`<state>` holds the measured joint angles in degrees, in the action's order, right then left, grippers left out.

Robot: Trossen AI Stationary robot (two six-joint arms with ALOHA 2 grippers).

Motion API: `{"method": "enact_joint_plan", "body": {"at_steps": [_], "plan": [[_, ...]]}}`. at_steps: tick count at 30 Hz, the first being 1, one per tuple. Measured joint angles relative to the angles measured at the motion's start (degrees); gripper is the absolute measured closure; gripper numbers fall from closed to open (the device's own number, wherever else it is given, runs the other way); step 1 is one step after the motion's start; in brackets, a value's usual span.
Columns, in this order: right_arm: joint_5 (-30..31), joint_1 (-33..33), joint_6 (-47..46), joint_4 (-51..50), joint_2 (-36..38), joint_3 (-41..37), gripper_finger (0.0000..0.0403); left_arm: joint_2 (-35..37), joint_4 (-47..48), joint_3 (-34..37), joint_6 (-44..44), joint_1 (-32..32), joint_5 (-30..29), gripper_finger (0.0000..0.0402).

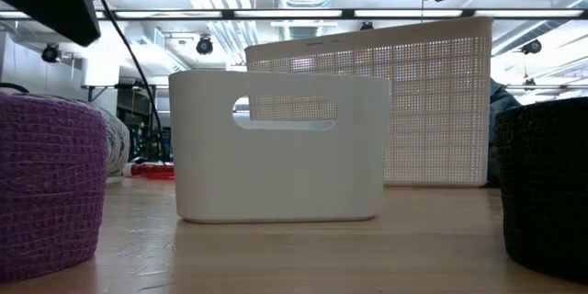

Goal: Pick & Place Medicine items
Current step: Put the violet bandage into the black bin

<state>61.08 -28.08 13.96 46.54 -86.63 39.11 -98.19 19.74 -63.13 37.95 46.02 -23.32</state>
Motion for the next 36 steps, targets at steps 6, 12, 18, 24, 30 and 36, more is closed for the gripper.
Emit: {"method": "enact_joint_plan", "body": {"at_steps": [6, 12, 18, 24, 30, 36], "plan": [[0.00, 0.00, 0.00, 0.01, 0.00, 0.00, 0.0133, 0.00, -1.44, 0.70, 0.02, -0.40, -0.06, 0.0013], [0.00, 0.00, 0.00, 0.01, 0.00, -0.02, 0.0133, -2.71, -3.80, 0.70, 0.02, -1.46, 0.98, 0.0013], [0.00, -0.04, 0.00, -0.01, 0.00, -0.02, 0.0133, -5.51, -3.99, 0.70, 0.02, -1.97, 3.57, 0.0013], [0.00, -0.04, 0.00, 0.00, 0.00, -0.02, 0.0133, -5.64, -4.48, 0.70, -0.04, -2.32, 3.55, 0.0014], [0.00, -0.02, 0.00, 0.01, 0.00, -0.02, 0.0133, -7.32, -4.65, 0.70, -0.42, -2.59, 3.53, 0.0014], [0.00, -0.02, 0.00, 0.01, 0.00, -0.02, 0.0133, -8.11, -4.83, 0.70, -0.63, -3.03, 3.85, 0.0015]]}}
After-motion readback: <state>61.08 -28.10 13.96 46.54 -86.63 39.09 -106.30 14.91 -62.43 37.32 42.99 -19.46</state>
